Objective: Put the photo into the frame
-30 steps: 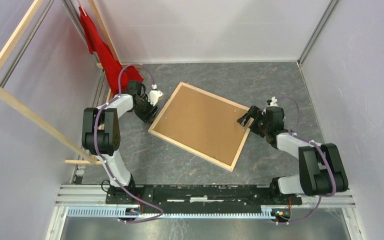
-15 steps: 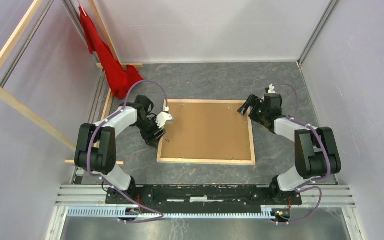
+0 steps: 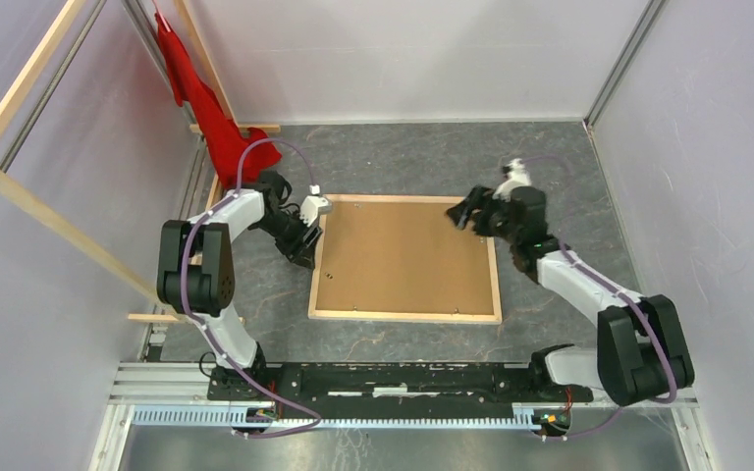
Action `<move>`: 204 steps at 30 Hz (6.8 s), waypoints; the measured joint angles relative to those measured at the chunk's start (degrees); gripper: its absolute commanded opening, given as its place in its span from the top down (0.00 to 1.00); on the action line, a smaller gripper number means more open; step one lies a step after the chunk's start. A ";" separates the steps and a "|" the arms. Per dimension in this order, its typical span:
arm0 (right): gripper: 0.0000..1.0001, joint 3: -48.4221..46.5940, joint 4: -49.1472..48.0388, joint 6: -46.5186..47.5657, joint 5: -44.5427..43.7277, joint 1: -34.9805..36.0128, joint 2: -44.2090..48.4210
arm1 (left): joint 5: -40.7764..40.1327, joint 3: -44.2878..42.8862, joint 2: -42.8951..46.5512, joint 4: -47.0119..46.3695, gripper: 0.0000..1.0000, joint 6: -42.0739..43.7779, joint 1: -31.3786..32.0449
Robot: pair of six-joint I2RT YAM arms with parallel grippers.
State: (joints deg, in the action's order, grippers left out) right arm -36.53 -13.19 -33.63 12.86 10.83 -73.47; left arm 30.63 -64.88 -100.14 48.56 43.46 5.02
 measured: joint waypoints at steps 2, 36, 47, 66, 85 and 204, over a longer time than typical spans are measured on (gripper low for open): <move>0.31 -0.02 -1.07 -0.39 0.66 7.50 -1.31 | 1.09 0.00 -1.95 0.11 0.45 -0.59 0.00; 0.72 -23.26 -17.46 -9.99 5.81 41.44 -42.75 | 5.46 0.44 -3.76 2.51 0.84 -2.27 -0.17; 0.84 -23.28 -14.23 -9.09 1.88 41.94 -42.91 | 5.27 1.40 -2.99 1.36 0.84 -3.19 -0.17; 0.85 -24.44 -13.66 -8.50 0.61 43.15 -43.93 | 4.66 2.12 -2.23 0.55 0.84 -3.45 -0.17; 0.86 -25.42 -13.44 -8.04 0.76 42.23 -44.33 | 3.93 2.93 -1.49 0.11 0.85 -3.82 -0.17; 0.87 -22.64 -19.12 -13.33 -1.57 44.57 -42.27 | 3.56 4.42 -0.63 0.50 0.83 -2.69 -0.07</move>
State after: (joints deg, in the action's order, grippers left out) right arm -59.18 -32.32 -46.96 11.29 55.40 -115.74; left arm 34.20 -60.47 -100.77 49.06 40.77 4.95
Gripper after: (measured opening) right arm 0.165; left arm 0.163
